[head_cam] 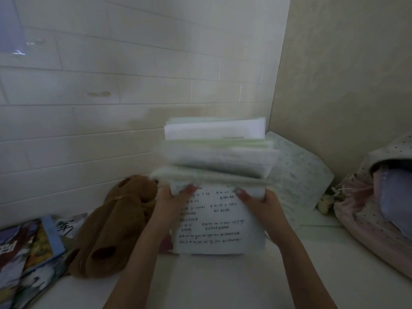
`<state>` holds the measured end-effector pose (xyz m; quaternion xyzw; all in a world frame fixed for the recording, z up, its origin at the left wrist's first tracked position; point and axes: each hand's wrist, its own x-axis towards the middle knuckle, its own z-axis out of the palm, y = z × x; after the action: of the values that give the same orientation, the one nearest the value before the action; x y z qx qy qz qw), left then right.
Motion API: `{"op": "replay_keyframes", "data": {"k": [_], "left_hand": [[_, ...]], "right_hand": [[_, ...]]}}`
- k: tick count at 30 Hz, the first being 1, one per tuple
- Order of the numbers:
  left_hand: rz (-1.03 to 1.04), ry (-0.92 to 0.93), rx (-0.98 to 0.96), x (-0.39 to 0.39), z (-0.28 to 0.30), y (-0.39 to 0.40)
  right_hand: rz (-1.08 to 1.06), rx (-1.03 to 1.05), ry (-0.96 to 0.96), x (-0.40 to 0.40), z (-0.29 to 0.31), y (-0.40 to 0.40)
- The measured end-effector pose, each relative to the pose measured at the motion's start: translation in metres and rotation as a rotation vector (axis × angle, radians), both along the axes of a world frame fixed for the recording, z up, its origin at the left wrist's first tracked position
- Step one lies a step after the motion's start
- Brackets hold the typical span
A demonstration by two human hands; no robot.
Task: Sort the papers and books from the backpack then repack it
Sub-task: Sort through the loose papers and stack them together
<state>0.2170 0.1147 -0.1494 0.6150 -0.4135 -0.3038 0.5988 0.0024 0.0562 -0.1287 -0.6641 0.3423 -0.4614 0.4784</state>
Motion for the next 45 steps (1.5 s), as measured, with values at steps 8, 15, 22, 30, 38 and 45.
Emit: {"op": "replay_keyframes", "data": {"k": [8, 15, 22, 30, 38, 45], "left_hand": [[0.102, -0.013, -0.103, -0.010, -0.005, -0.003], [0.128, -0.074, 0.338, 0.018, -0.033, -0.016], [0.175, -0.051, 0.251, 0.020, -0.035, -0.016], [0.436, -0.083, 0.040, 0.027, -0.014, -0.005], [0.573, -0.219, -0.024, 0.017, -0.003, 0.011], [0.548, -0.222, -0.022, 0.019, -0.004, 0.009]], "right_hand": [[-0.217, 0.091, 0.080, -0.007, -0.025, -0.023], [-0.735, 0.305, 0.375, -0.070, -0.066, -0.062], [-0.831, 0.254, -0.024, -0.065, -0.072, -0.077], [0.072, -0.064, 1.076, -0.040, -0.061, -0.041], [-0.227, -0.193, 0.947, -0.037, -0.072, -0.046], [-0.321, -0.386, 0.949, 0.007, -0.066, -0.045]]}}
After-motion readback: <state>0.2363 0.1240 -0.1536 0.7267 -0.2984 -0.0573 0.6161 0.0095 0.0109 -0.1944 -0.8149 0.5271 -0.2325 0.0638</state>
